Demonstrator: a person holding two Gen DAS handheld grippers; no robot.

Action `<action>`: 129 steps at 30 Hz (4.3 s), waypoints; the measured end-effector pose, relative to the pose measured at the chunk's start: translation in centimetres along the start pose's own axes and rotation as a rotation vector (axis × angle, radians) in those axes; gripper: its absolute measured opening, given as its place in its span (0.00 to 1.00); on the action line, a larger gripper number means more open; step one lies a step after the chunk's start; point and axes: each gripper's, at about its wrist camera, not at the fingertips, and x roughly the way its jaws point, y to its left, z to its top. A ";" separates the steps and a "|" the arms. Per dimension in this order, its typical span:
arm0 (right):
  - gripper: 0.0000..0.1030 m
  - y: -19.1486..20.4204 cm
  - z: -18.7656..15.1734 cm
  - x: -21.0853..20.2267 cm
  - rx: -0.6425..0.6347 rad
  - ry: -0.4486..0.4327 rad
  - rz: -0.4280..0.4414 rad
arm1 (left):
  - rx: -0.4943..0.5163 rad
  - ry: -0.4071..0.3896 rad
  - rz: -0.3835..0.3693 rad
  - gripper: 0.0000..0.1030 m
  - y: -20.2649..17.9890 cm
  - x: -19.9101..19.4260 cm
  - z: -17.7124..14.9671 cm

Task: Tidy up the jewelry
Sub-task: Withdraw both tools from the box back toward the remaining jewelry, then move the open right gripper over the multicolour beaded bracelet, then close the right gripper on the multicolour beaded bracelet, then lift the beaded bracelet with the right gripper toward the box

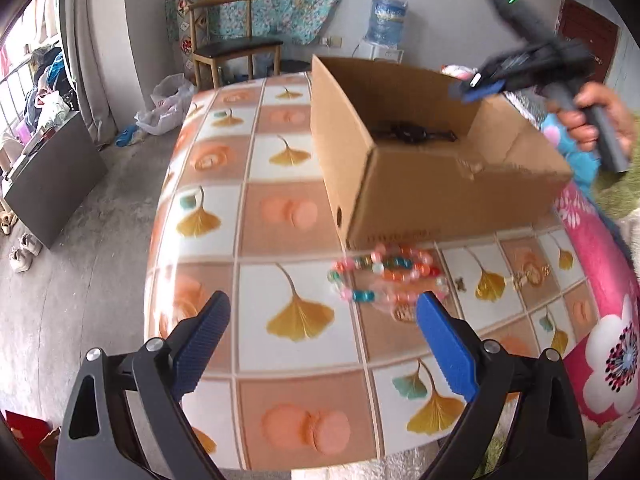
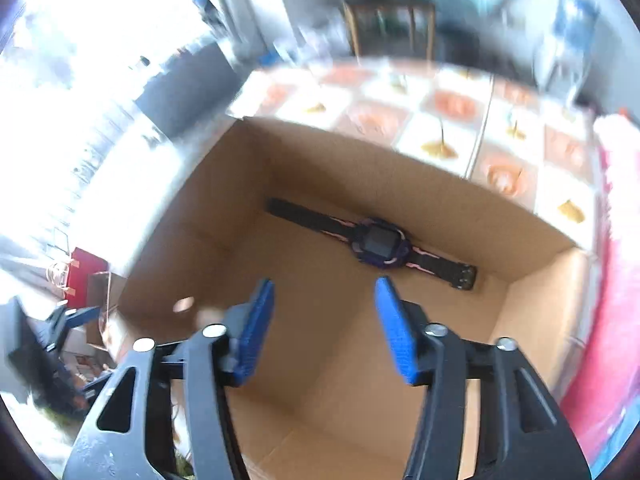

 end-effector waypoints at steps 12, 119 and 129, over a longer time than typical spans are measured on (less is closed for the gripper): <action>0.68 7.9 -16.6 -1.7 0.040 -0.074 0.011 | 0.019 0.171 0.097 0.89 -2.3 4.4 -5.1; 0.08 12.1 -15.3 8.7 -0.058 -0.013 -0.084 | 0.089 0.039 -0.063 0.24 -1.2 5.6 -2.6; 0.07 11.2 -15.9 7.9 -0.021 -0.029 -0.050 | 0.172 0.039 -0.009 0.19 -2.6 5.8 -2.7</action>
